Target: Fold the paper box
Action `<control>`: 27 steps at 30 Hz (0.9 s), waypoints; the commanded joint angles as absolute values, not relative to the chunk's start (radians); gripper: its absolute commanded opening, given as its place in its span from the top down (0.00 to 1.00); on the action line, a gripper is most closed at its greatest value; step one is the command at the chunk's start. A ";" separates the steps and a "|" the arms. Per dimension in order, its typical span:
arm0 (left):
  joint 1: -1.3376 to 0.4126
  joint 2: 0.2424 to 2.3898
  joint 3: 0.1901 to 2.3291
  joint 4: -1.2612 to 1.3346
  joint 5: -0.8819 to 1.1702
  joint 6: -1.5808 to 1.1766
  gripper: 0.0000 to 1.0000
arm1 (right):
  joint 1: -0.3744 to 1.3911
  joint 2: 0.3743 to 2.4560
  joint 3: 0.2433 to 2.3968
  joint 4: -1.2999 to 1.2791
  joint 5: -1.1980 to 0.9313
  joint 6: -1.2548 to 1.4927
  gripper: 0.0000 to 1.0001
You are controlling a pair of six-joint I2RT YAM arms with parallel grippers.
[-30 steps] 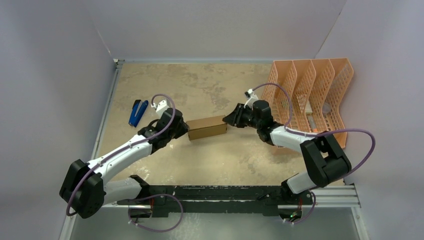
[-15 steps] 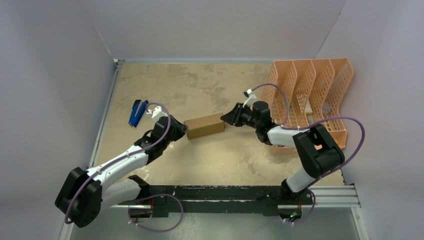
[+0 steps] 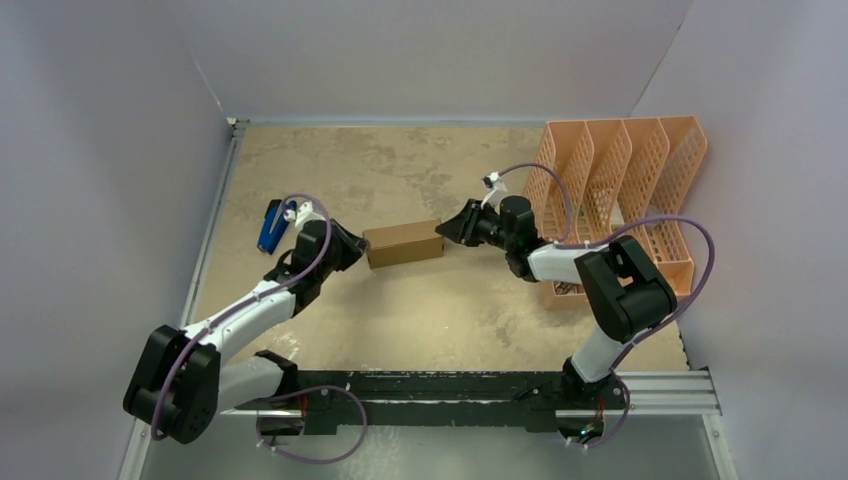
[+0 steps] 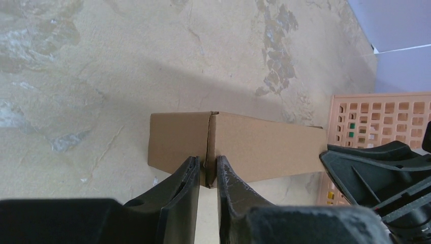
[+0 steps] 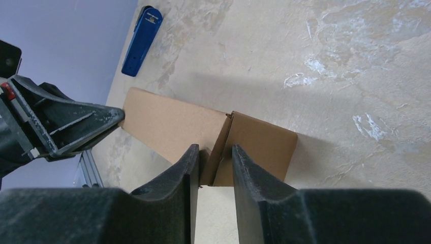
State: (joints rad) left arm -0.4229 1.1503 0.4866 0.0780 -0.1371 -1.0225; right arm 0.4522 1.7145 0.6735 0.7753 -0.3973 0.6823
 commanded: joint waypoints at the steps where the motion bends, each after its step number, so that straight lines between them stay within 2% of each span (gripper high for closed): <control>1: -0.390 1.252 0.479 -0.204 -0.208 -0.895 0.83 | 0.445 1.791 0.619 0.279 -0.401 0.623 0.67; 9: -0.298 1.335 0.557 -0.222 -0.156 -0.801 0.82 | 0.434 1.760 0.668 0.349 -0.522 0.599 0.63; 15: -0.276 1.425 0.572 -0.192 -0.045 -0.786 0.82 | 0.435 1.864 0.606 0.496 -0.547 0.552 0.78; 19: -0.276 1.424 0.567 -0.187 -0.011 -0.767 0.82 | 0.434 1.845 0.584 0.519 -0.526 0.522 0.86; 27: -0.278 1.346 0.523 -0.099 0.100 -0.764 0.80 | 0.437 1.698 0.652 0.413 -0.505 0.415 0.83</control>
